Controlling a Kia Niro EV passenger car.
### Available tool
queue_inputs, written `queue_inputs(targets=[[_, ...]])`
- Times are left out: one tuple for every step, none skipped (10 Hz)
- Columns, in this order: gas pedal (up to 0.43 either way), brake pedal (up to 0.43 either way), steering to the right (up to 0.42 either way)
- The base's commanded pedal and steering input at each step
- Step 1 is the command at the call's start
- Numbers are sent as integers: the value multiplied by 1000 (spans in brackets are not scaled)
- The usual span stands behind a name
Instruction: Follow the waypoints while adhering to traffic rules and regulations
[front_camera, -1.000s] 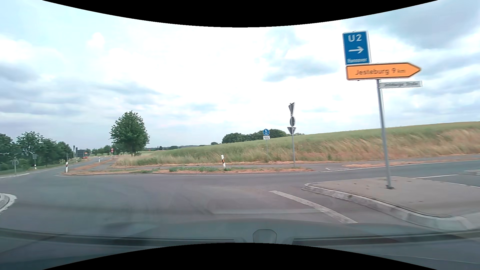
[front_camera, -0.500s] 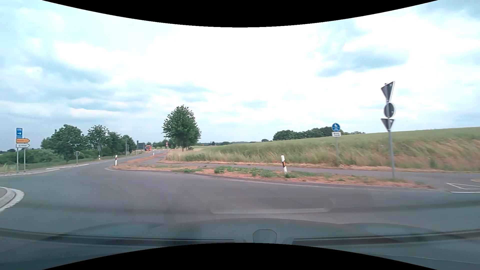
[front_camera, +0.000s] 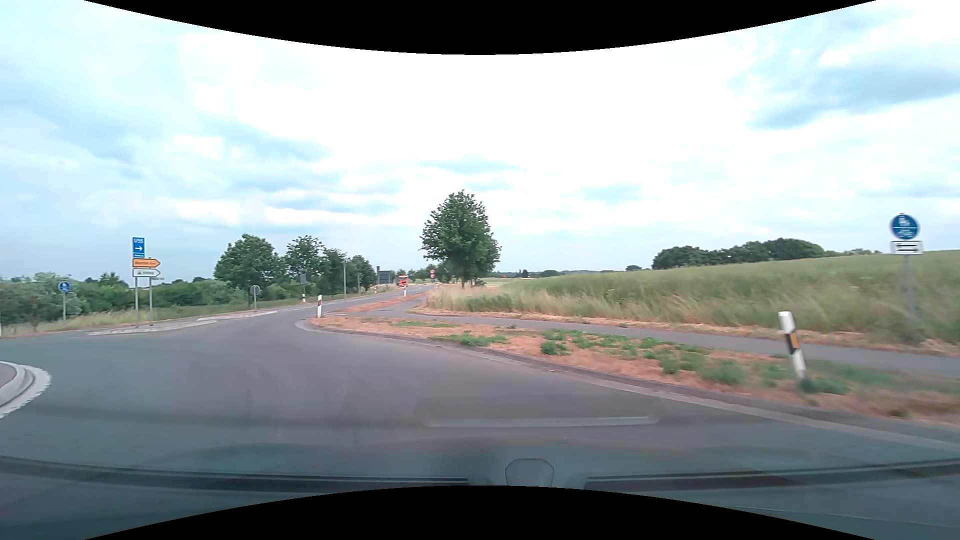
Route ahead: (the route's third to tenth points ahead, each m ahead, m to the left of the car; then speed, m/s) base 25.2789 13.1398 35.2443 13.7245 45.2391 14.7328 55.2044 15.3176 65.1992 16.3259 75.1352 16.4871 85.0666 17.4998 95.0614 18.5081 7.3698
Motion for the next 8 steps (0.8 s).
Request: queue_inputs(targets=[[150,0,-283],[150,0,-284],[150,0,-283],[150,0,-283],[150,0,-283],[150,0,-282],[150,0,-279],[150,0,-268]])
